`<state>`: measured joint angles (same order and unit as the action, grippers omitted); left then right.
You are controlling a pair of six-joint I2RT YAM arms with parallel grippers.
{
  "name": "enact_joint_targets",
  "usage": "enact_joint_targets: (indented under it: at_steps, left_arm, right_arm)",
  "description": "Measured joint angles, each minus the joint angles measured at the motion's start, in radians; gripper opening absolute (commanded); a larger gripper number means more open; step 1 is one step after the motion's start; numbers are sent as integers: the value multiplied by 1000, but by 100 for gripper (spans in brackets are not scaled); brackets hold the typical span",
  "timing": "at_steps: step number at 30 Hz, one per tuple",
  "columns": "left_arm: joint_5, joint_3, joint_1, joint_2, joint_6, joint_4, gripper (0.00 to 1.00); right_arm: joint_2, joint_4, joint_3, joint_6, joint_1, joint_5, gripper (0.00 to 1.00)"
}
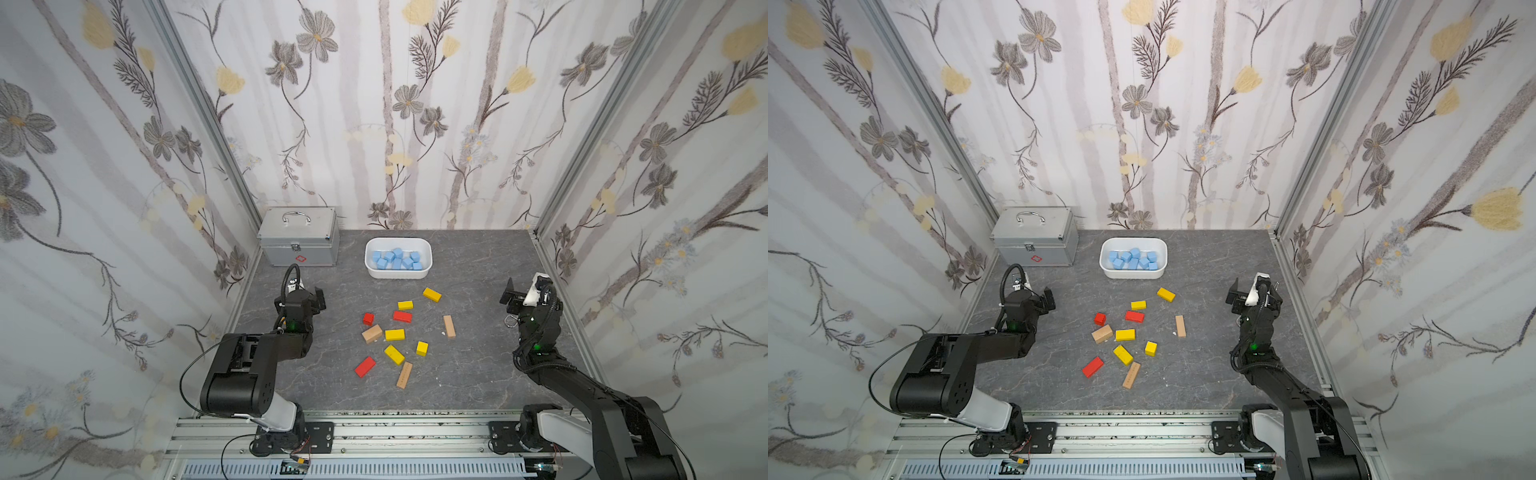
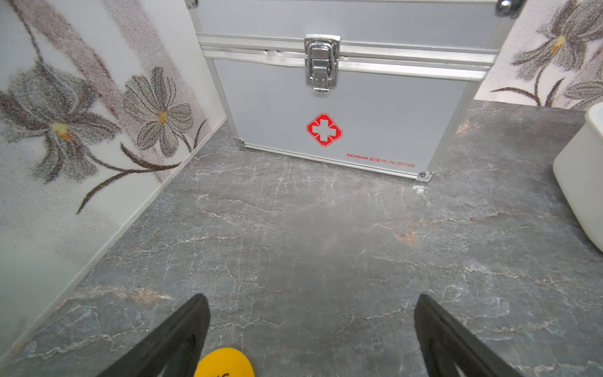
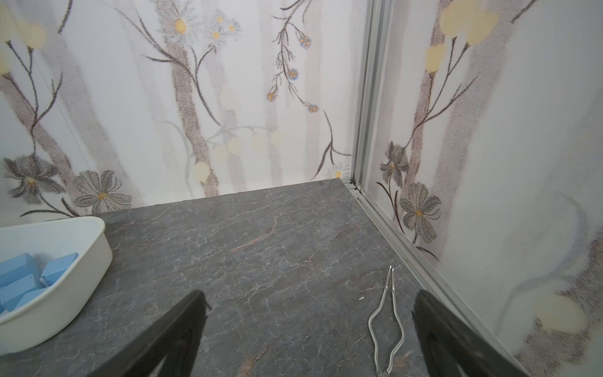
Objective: Pick out the blue building blocks
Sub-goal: Reset both arms
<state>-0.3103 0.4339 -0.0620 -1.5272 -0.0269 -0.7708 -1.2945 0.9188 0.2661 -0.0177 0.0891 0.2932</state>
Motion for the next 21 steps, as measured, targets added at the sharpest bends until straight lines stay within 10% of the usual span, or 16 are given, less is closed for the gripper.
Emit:
enact_joint_targets:
  at_steps: [21]
  left_arm:
    - [27, -65, 9, -46, -1, -135, 100]
  right_arm:
    - [-169, 142, -32, 6, -103, -303, 100]
